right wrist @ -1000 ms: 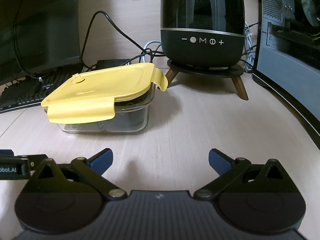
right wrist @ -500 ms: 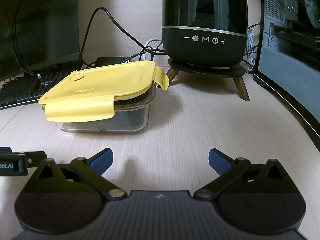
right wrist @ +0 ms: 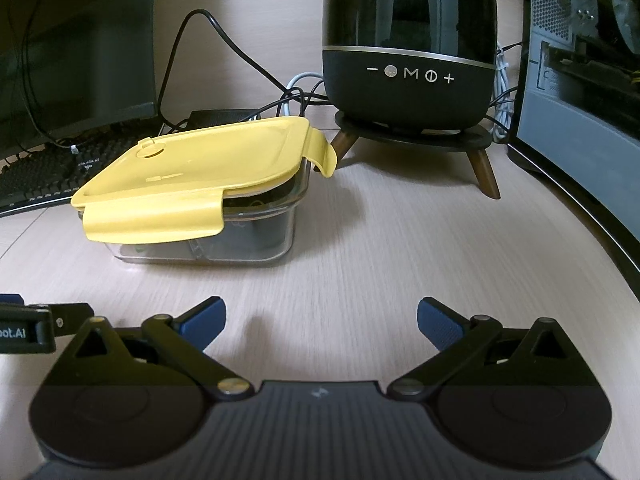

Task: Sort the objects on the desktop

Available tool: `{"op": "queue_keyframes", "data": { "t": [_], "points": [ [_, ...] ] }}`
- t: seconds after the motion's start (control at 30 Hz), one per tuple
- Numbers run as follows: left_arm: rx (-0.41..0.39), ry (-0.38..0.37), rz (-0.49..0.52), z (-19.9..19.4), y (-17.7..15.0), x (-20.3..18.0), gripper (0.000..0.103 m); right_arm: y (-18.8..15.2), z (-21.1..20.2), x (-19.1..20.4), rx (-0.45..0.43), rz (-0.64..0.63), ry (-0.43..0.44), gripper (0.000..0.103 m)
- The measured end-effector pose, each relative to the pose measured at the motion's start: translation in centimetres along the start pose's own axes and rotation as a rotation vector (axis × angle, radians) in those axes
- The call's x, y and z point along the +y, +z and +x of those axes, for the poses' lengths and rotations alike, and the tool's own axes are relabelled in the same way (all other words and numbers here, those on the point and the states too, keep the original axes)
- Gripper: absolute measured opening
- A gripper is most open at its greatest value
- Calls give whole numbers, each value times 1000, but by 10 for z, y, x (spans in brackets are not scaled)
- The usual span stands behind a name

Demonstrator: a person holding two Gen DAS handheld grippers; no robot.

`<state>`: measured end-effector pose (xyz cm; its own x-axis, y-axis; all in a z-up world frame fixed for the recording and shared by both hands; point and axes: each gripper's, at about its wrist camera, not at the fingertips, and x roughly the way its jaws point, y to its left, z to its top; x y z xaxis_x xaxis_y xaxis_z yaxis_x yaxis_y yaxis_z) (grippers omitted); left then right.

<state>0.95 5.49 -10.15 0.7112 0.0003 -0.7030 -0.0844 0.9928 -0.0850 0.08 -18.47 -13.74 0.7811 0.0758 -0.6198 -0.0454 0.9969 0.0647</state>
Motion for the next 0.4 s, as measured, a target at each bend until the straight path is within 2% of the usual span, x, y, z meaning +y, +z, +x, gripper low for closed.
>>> {"op": "queue_keyframes", "data": {
  "t": [0.3, 0.37, 0.4],
  "points": [
    [11, 25, -69, 5, 5, 12, 103, 5, 0, -11, -1, 21, -16, 103],
    [-53, 55, -92, -2, 8, 26, 103, 12, -2, -29, -1, 50, -24, 103],
    [-82, 74, -68, -4, 12, 34, 103, 18, -2, -43, -13, 72, -36, 103]
  ]
}}
